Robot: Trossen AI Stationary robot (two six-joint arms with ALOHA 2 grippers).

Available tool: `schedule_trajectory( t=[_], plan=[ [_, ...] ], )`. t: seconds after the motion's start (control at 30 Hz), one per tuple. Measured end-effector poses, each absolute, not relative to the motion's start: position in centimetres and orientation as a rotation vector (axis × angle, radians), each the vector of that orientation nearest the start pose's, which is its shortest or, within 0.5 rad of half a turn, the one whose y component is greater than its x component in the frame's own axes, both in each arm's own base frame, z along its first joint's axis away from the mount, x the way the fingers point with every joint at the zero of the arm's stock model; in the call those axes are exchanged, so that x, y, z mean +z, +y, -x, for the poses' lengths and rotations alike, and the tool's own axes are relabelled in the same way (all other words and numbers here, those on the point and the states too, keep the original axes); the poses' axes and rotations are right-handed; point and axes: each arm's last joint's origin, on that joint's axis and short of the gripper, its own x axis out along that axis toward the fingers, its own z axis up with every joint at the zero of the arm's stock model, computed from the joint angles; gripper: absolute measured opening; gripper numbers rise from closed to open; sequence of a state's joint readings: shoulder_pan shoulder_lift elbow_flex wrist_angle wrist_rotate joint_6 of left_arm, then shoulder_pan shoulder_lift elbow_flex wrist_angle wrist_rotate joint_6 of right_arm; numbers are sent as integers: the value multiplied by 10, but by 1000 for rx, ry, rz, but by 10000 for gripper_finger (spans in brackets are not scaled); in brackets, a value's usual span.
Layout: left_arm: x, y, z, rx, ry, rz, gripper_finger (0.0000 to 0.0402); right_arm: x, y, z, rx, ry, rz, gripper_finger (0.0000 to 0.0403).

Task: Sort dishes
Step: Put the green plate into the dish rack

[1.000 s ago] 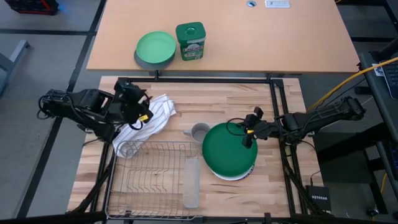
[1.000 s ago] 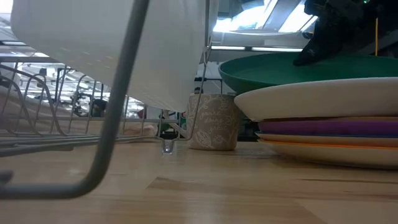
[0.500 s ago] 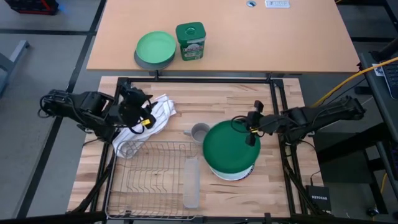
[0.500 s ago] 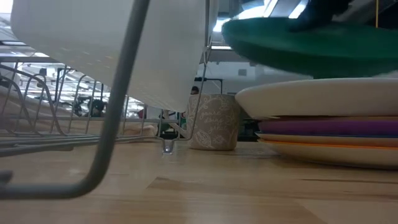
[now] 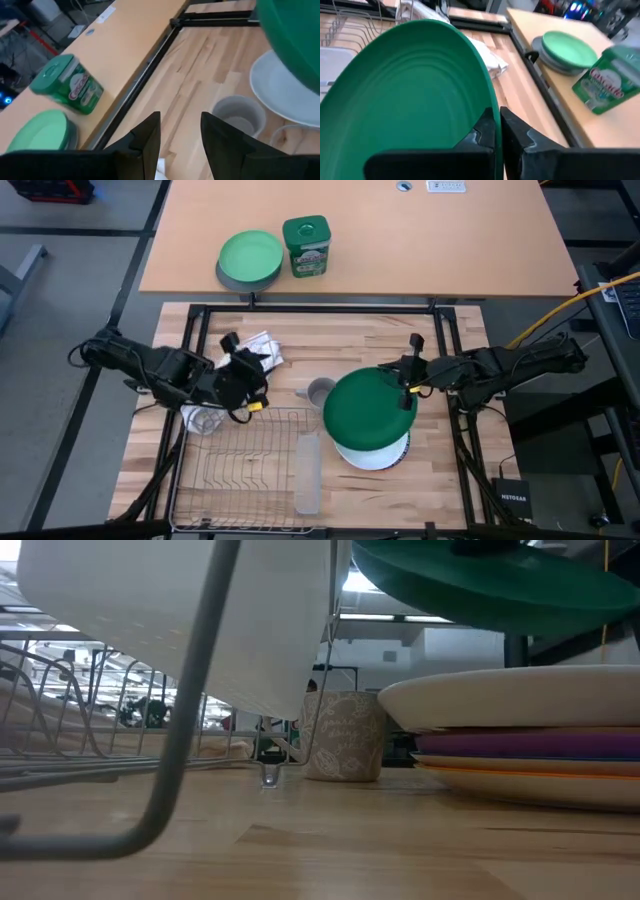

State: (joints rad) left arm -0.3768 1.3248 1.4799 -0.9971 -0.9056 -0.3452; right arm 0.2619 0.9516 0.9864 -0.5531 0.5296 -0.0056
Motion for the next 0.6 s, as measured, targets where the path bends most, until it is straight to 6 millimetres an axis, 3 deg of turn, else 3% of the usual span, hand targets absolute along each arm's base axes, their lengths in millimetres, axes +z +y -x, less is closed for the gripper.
schedule_trajectory(
  t=[0.23,0.6],
  plan=[
    [392,-87,-242,529,542,-193,127,352,36,-192,-239,388,341,11],
    [406,-110,-256,459,346,-50,127,372,38,-201,-244,205,512,10]
  ],
)
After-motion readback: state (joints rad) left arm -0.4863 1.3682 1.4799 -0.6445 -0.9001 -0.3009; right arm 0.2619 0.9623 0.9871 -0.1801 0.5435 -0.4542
